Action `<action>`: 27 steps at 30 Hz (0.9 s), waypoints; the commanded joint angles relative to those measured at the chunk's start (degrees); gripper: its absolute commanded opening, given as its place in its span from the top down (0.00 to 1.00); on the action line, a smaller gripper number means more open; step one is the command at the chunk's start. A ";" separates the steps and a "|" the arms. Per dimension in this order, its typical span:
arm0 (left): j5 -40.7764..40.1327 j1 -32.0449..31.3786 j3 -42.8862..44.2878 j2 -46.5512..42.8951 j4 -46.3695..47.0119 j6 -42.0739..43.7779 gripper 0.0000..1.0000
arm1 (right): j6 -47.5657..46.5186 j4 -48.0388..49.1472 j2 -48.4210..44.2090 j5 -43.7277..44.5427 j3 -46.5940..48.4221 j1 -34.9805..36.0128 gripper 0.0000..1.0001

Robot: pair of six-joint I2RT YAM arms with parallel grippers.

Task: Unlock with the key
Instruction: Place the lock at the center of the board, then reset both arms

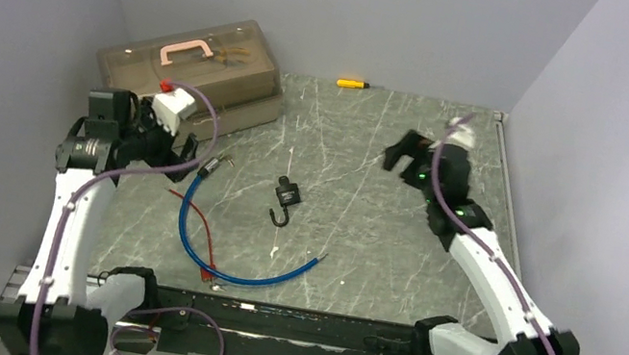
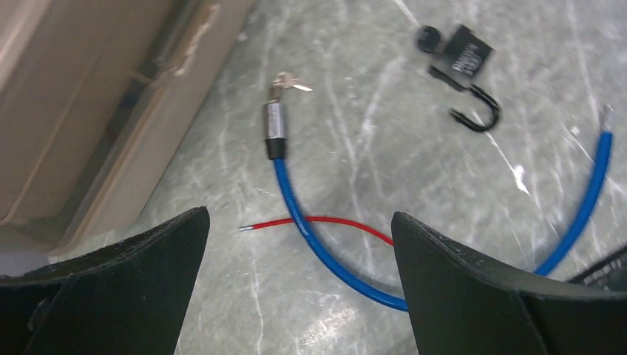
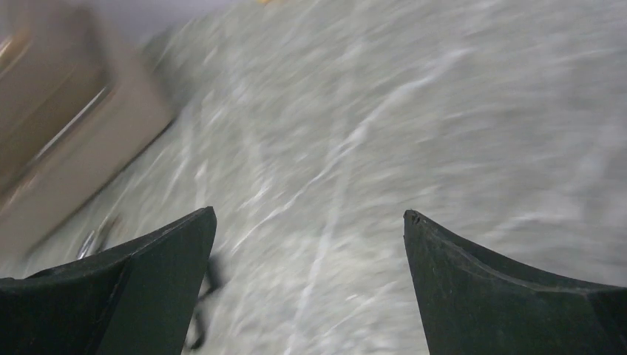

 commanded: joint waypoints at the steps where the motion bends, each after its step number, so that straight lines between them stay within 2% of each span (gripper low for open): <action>1: 5.82 8.67 -1.57 5.72 11.82 -6.11 0.01 | -4.61 1.00 -7.56 13.86 -5.26 -8.54 0.00; 4: 7.43 12.64 -7.92 7.32 22.71 -9.74 0.01 | -10.31 9.80 -10.98 21.34 -13.59 -10.38 0.00; 7: 6.65 13.36 -16.19 7.06 34.56 -11.97 0.01 | -12.31 13.34 -8.79 30.42 -17.00 -10.95 0.00; 12: 7.55 13.41 -30.58 3.75 54.69 -15.39 0.01 | -12.10 17.26 -4.18 31.57 -19.68 -13.98 0.00; 17: 10.25 13.35 -45.93 0.49 78.48 -18.30 0.01 | -15.50 31.37 -2.55 29.32 -25.75 -14.74 0.00; 22: 10.31 13.34 -51.25 5.44 93.59 -19.97 0.01 | -22.02 46.91 1.91 26.59 -31.00 -14.94 0.00; 25: 10.28 13.28 -49.52 7.95 93.43 -20.94 0.01 | -24.33 52.32 4.68 24.94 -31.91 -14.92 0.00; 27: 9.08 13.16 -50.37 9.45 98.13 -21.63 0.01 | -25.27 54.71 6.65 24.74 -31.92 -14.97 0.00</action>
